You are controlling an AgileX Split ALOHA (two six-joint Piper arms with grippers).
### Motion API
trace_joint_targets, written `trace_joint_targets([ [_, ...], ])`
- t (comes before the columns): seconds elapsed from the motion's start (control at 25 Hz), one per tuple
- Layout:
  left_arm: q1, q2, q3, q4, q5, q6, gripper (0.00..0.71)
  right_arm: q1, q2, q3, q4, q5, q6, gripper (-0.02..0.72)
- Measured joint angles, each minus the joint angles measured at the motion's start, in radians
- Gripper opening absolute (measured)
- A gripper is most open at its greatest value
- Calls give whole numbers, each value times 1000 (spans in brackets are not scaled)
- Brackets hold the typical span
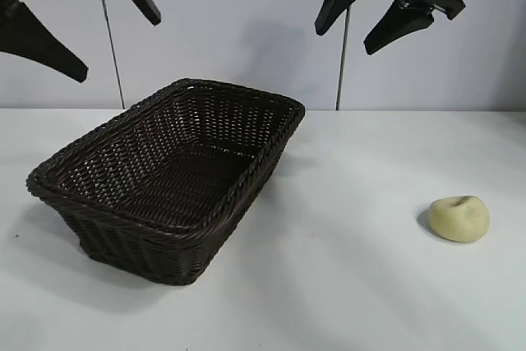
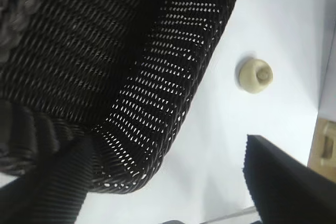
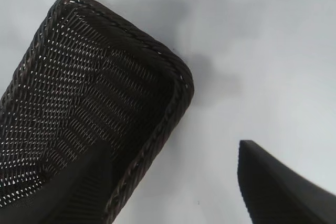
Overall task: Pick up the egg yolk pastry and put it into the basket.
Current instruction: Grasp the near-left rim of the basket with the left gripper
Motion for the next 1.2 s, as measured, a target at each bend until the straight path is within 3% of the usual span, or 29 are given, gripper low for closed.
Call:
trace_joint_targets([
  [0.32,0,-70,169,124,-29,-264,574,0,0,0,0,7,0,495],
  [0.72,-3,-101,434,12,-229,-440,574,0,0,0,-11,9,0,495],
  [0.8,-24,-101,456,2,-269,-449,574,0,0,0,-16,9,0,495],
  [1.04,-142,-100,477,-3,-410,-539,574,0,0,0,-18,10,0,495],
  [1.2,-166,-70,482,47,-455,-613,574,0,0,0,-18,27,0,495],
])
